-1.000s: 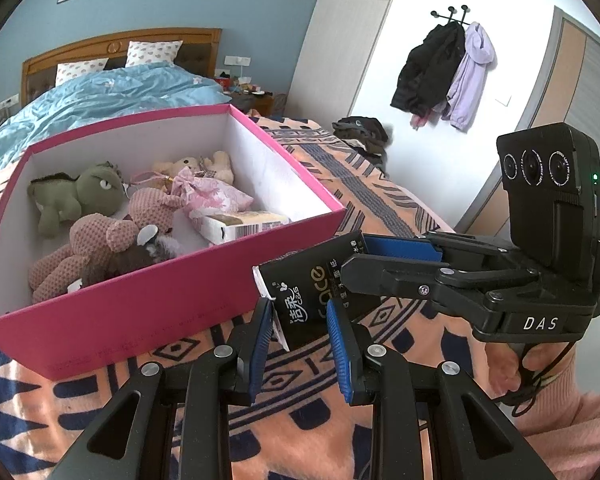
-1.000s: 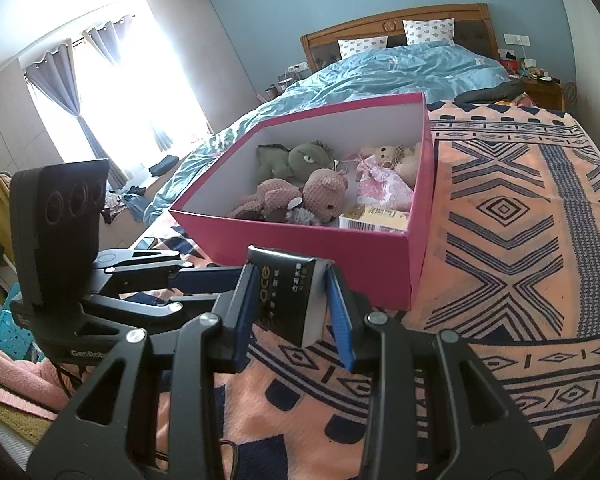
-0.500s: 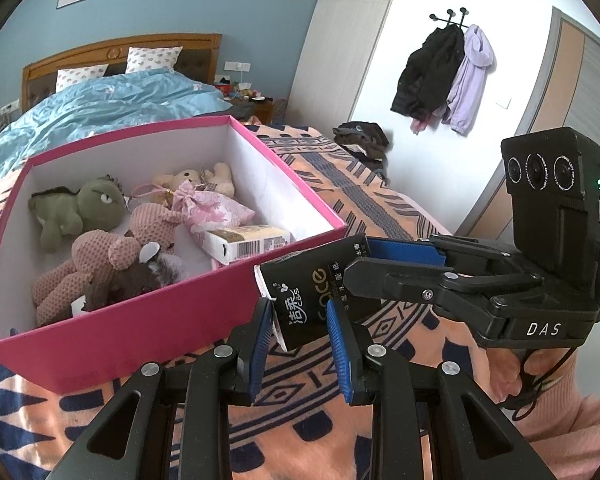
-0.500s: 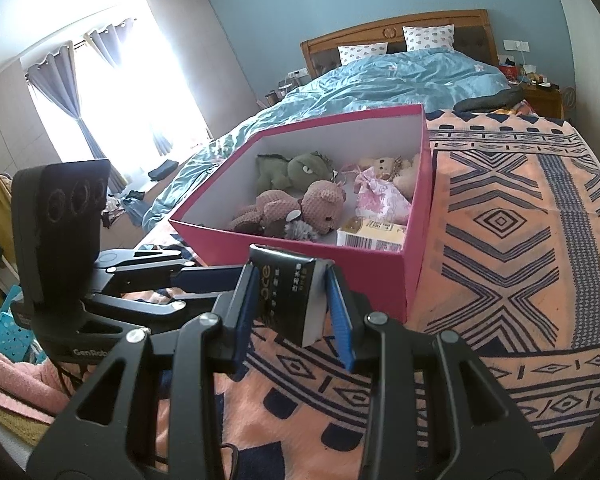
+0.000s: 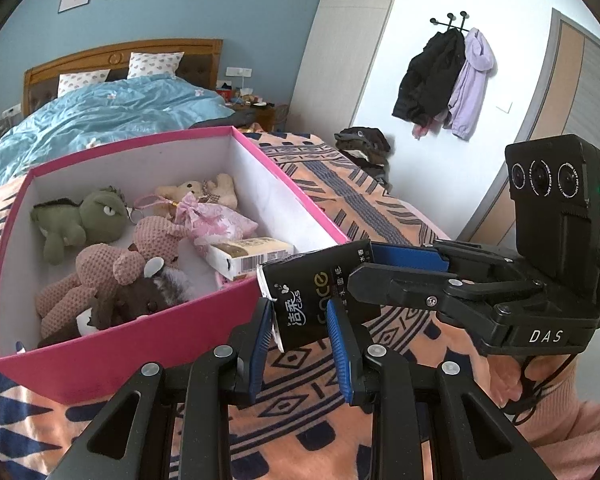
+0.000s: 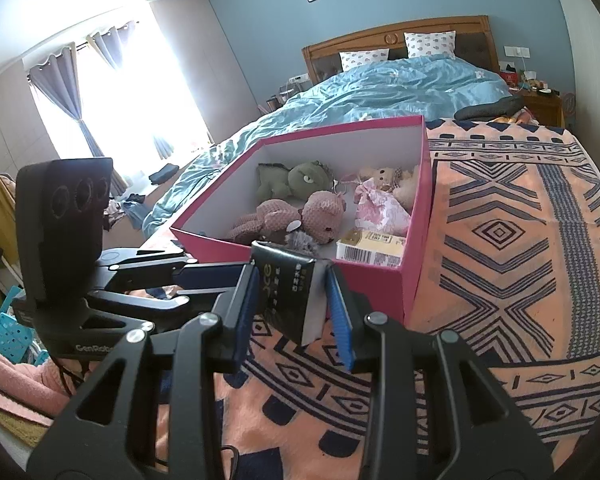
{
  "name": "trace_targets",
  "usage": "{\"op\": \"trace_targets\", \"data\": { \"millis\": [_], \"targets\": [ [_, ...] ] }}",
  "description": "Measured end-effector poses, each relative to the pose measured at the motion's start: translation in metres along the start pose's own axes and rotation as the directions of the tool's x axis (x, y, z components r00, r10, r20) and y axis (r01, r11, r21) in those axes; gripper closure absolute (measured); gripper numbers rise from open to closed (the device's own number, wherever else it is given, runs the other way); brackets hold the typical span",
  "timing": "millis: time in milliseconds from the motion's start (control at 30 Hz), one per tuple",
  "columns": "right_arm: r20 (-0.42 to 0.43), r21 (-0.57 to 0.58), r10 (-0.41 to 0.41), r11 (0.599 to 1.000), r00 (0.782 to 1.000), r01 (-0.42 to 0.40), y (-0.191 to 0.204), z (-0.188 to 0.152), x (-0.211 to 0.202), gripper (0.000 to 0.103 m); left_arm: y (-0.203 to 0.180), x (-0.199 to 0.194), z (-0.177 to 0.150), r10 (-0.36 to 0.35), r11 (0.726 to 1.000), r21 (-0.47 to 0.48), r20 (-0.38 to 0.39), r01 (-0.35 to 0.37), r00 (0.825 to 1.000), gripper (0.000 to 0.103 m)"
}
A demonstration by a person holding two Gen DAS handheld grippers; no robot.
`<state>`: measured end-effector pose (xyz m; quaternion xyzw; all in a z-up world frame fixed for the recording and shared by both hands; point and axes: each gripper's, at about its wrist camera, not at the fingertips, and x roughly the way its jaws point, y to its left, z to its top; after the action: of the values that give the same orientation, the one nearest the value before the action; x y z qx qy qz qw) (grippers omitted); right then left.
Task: Organize objects
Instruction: 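Carry the black card over the rim of the pink box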
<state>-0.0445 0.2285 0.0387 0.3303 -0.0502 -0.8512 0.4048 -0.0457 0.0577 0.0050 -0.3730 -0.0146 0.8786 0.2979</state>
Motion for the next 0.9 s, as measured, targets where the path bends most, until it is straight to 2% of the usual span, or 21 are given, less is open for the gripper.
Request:
{"op": "trace_targets", "data": {
  "millis": [900],
  "targets": [
    [0.023,-0.014,0.002,1.000,1.000,-0.001,-0.002,0.013,-0.001,0.065,0.002,0.003,0.015,0.010,1.000,0.006,0.015,-0.010,1.000,0.076]
  ]
}}
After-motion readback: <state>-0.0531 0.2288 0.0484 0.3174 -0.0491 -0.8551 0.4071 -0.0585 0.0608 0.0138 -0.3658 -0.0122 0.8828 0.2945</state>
